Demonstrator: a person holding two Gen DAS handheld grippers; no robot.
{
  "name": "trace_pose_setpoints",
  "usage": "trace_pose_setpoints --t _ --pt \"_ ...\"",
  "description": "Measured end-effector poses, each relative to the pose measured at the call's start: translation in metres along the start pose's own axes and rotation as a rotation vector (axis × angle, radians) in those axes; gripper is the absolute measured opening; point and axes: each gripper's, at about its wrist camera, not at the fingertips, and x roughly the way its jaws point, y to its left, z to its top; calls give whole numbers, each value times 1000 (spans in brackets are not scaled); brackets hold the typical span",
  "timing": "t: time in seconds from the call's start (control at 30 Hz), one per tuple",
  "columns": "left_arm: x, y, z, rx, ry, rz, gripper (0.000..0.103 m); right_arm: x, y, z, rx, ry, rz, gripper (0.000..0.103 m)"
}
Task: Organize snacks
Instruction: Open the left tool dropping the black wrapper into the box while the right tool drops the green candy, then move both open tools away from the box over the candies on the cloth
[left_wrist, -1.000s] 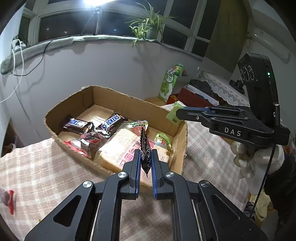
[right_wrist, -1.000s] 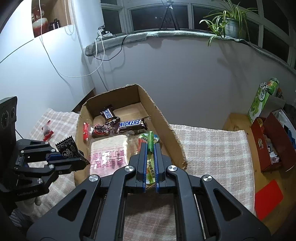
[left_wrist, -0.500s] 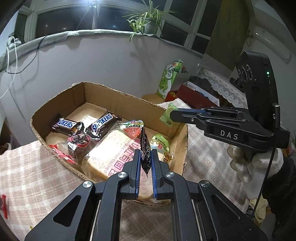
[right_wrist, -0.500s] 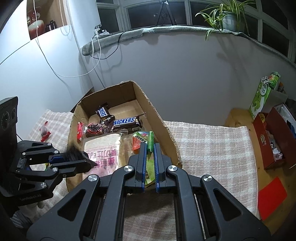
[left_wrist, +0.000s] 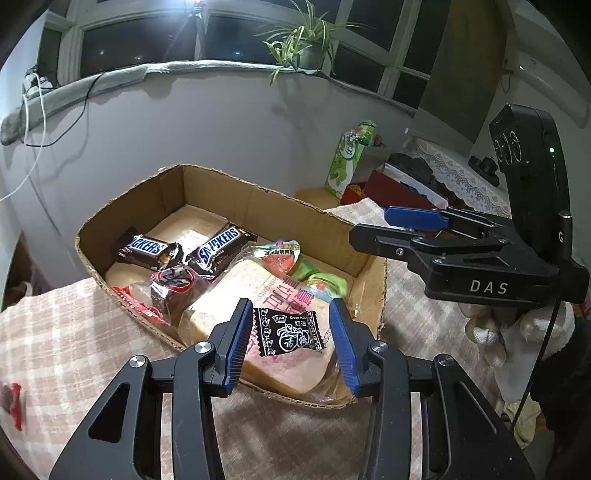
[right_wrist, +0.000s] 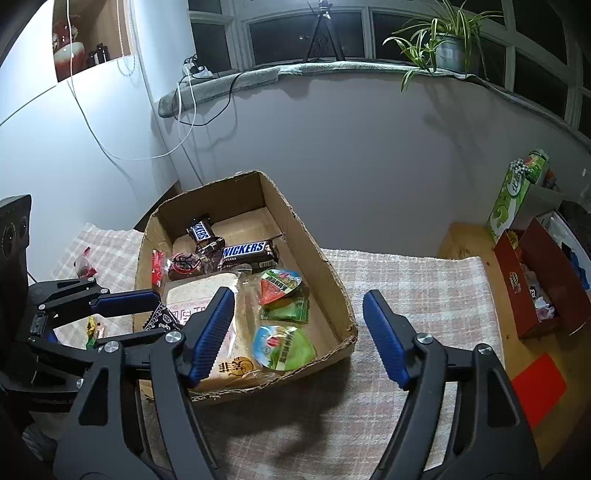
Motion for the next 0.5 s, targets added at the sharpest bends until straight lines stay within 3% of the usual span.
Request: trace_pose_setpoints --t 0.5 --pt "-20 -8 -1 24 -28 18 41 -22 17 0 -19 -17 -11 75"
